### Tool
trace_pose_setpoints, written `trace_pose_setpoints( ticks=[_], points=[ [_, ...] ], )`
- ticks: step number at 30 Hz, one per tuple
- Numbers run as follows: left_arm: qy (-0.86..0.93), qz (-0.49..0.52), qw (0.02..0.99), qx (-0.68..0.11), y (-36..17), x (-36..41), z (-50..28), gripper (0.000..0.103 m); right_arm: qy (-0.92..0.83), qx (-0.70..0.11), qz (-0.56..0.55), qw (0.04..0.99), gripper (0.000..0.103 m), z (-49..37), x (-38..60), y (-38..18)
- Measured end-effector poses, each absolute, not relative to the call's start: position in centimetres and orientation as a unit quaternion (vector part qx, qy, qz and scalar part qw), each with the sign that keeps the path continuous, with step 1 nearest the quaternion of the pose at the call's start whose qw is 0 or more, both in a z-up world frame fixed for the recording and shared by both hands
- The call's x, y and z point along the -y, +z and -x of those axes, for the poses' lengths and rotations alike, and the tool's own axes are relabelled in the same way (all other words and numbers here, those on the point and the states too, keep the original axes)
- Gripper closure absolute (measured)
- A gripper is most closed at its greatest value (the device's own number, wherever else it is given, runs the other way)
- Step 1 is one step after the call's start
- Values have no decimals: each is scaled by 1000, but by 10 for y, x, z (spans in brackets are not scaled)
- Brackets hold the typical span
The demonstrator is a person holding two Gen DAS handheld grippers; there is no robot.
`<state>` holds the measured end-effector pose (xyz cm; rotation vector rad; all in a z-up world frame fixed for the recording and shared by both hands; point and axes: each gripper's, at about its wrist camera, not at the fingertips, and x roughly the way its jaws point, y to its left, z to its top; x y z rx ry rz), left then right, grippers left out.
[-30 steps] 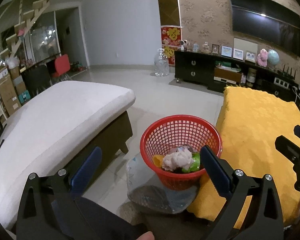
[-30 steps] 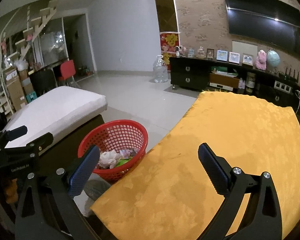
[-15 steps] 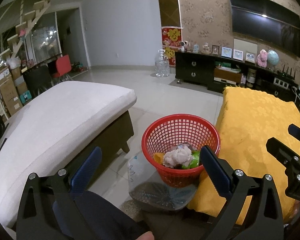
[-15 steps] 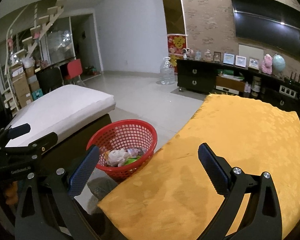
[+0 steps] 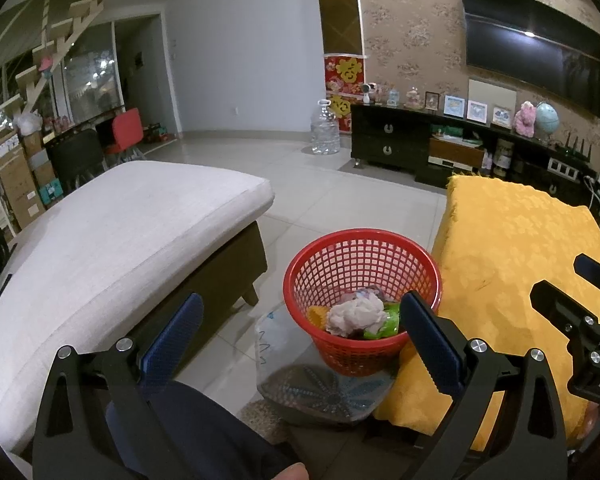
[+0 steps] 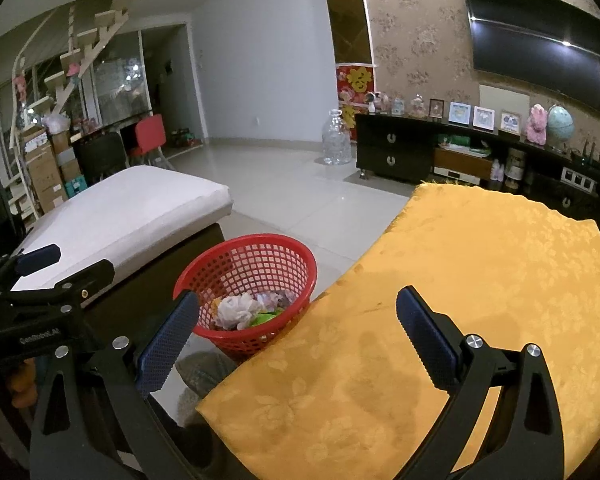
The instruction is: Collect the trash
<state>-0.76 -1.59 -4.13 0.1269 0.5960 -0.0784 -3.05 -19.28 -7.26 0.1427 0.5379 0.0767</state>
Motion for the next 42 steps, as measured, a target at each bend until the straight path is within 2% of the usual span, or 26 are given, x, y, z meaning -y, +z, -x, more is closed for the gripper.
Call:
trace_pose_setpoints(
  ticks=[42],
  points=[
    [-42,-60,955,-289,-38,17,7,8,38,-266,-71,961,7,31,195,-73]
  ],
)
